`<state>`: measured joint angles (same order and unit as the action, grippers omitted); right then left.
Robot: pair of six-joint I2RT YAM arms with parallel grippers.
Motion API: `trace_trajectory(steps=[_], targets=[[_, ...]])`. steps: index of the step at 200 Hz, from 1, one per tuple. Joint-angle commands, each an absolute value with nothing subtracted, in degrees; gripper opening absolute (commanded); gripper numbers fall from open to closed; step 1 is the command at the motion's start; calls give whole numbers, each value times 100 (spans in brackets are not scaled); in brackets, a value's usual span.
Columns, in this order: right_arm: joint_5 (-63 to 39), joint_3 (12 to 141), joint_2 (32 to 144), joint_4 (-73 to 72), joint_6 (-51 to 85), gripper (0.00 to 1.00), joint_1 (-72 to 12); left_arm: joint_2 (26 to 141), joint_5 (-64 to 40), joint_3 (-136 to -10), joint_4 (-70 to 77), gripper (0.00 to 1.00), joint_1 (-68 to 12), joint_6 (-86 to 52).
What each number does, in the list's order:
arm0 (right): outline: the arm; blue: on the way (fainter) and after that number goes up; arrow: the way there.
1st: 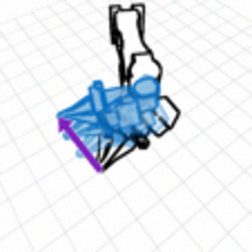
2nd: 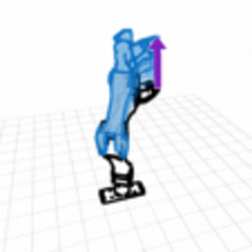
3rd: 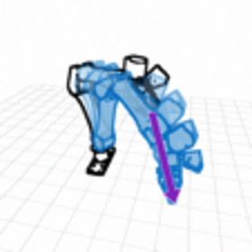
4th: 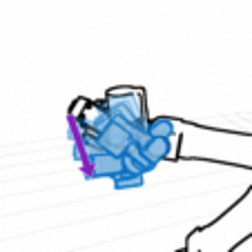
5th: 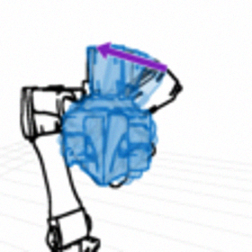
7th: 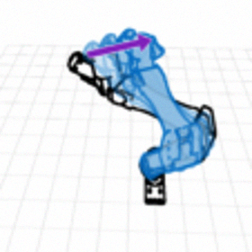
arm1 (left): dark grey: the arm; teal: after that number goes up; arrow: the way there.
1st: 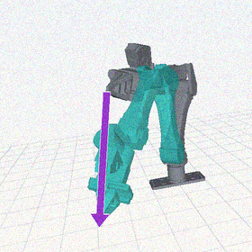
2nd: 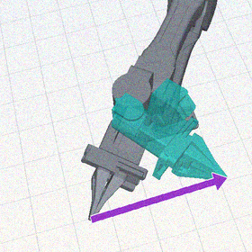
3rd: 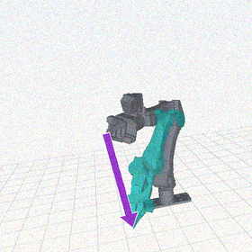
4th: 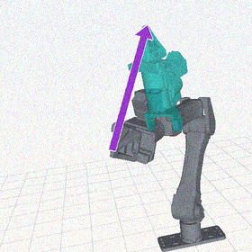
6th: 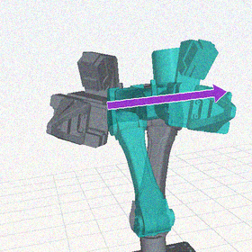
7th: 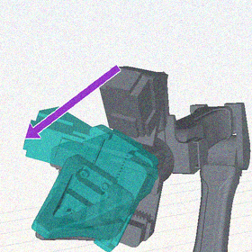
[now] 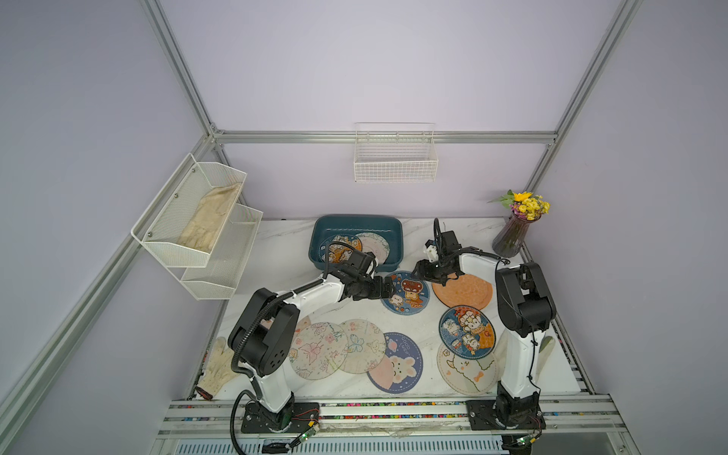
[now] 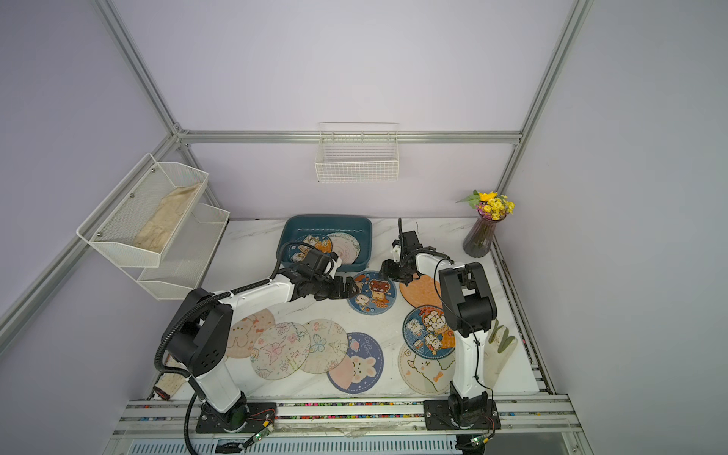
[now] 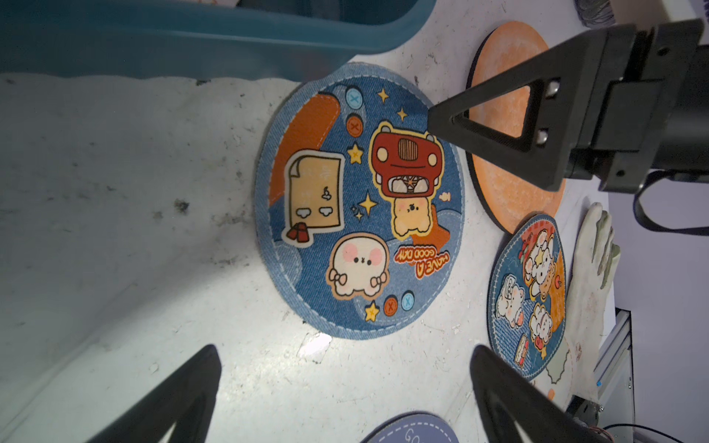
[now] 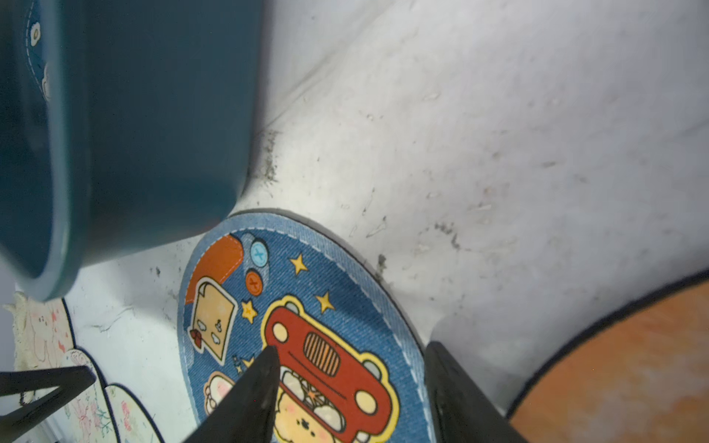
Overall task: Put the coasters into the storage box
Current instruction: Pick up the coaster from the center of the board.
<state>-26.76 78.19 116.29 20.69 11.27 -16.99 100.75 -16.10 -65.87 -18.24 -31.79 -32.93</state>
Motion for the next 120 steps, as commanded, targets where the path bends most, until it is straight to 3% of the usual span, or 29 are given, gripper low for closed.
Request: trace_trajectory(steps=[1, 53, 89, 120], targets=[[-2817, 7520, 11619, 2523, 1143, 62, -1878, 9972, -1684, -6464, -1784, 100, -3190, -3072], [-2895, 7349, 11436, 2627, 1134, 62, -2083, 10112, -1580, -6491, -1883, 100, -3190, -2872], [-2317, 7127, 10965, 2731, 1262, 64, -2075, 10288, -1225, -6600, -2036, 100, -3199, -2636], [-2262, 6992, 10825, 2887, 1330, 64, -2083, 10522, -1050, -6777, -2123, 95, -3199, -2523]])
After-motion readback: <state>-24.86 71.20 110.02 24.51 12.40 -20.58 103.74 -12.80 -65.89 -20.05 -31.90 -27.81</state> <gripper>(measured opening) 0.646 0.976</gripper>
